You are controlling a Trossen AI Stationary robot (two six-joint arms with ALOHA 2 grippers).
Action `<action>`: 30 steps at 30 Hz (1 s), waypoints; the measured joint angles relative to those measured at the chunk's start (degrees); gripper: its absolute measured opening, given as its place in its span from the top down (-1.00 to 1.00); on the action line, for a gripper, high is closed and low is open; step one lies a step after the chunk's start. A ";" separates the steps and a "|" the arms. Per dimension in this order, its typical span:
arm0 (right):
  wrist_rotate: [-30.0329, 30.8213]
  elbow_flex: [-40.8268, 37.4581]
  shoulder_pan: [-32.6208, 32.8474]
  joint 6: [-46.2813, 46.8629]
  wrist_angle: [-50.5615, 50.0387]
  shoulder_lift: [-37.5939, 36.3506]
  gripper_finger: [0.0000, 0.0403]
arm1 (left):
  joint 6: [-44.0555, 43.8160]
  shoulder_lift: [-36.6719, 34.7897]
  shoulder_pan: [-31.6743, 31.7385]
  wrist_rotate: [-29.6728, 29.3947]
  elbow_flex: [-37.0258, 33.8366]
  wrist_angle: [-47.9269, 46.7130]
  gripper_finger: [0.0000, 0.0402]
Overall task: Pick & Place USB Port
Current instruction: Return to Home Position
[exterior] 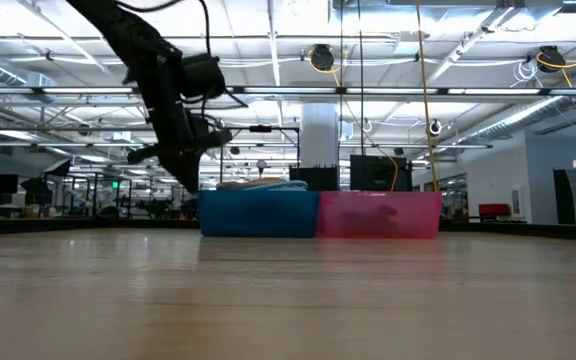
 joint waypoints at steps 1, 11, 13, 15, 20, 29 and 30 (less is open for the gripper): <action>-0.11 0.00 -0.02 0.00 0.28 -0.02 1.00 | 0.11 -1.16 0.00 -0.12 0.24 -0.35 1.00; -27.81 -0.02 -3.96 -6.87 4.18 -5.50 1.00 | 5.06 -24.31 -8.33 6.08 1.85 2.85 1.00; -36.84 -0.02 -5.90 -9.50 4.16 -7.59 1.00 | 5.90 -30.12 -11.30 7.28 1.77 3.11 1.00; -46.19 -0.42 -8.11 -13.43 4.25 -9.62 1.00 | 5.58 -36.24 -14.43 7.95 0.85 3.49 1.00; -54.20 -7.62 -15.04 -17.79 3.37 -17.10 1.00 | 0.13 -49.57 -22.30 2.53 -3.40 3.46 1.00; -56.94 -34.91 -23.38 -10.50 15.84 -36.68 1.00 | -5.71 -62.17 -34.11 -9.50 -17.99 9.12 1.00; -56.93 -37.53 -23.34 -9.63 17.47 -38.28 1.00 | -6.37 -62.94 -34.65 -9.62 -20.37 10.77 1.00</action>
